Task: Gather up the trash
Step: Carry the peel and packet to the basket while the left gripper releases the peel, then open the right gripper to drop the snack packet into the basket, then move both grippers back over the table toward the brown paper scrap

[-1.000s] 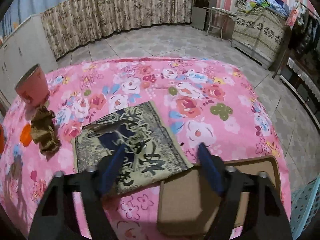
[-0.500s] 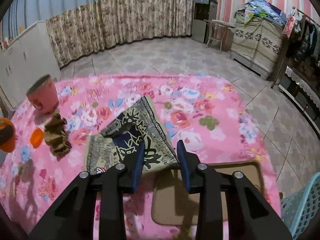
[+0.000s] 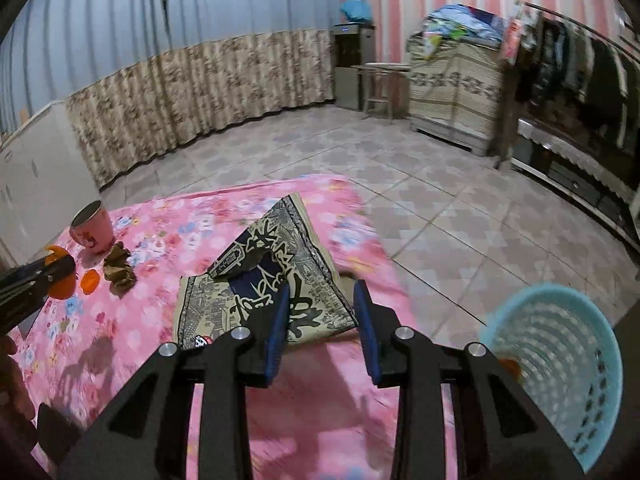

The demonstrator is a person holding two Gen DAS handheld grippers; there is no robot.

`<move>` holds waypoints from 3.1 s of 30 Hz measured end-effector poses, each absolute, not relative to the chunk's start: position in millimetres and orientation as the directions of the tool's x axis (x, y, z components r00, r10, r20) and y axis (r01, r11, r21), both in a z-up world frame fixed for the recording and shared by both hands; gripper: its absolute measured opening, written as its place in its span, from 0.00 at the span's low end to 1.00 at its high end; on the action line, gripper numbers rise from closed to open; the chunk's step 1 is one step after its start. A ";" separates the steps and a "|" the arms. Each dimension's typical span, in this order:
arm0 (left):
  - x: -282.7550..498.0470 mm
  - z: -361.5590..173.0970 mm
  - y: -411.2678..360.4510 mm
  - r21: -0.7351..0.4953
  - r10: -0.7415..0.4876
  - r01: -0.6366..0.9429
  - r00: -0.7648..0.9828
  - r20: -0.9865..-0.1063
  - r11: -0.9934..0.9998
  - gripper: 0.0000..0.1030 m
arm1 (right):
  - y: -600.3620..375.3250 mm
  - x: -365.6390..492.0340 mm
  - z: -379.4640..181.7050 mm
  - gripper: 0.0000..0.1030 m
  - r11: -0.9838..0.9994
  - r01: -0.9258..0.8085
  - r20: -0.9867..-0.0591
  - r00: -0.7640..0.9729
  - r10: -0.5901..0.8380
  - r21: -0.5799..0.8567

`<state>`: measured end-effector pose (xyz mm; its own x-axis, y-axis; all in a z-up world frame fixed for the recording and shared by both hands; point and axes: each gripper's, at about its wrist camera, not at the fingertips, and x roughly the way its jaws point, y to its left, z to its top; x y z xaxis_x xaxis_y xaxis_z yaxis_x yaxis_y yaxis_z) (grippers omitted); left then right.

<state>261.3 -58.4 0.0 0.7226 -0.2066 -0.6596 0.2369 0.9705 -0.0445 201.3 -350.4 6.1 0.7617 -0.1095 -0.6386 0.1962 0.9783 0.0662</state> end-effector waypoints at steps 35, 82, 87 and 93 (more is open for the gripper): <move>140.3 8.7 -371.2 -0.100 -0.567 0.655 0.556 -0.608 0.749 0.41 | -558.0 30.4 -9.7 0.32 0.810 0.583 -0.648 0.642 -0.410 0.066; 178.0 59.0 -57.8 -0.020 -0.154 0.169 0.838 -0.523 0.985 0.95 | -449.4 72.6 11.8 0.77 0.895 0.428 -0.559 0.776 -0.293 0.126; 188.4 63.3 -9.7 -0.002 -0.076 0.088 0.853 -0.517 0.996 0.95 | -402.6 90.6 30.5 0.82 0.937 0.330 -0.518 0.824 -0.227 0.113; 217.0 71.5 37.7 -0.028 -0.047 0.038 0.849 -0.526 0.999 0.95 | -359.0 124.9 42.0 0.85 0.960 0.257 -0.503 0.847 -0.169 0.110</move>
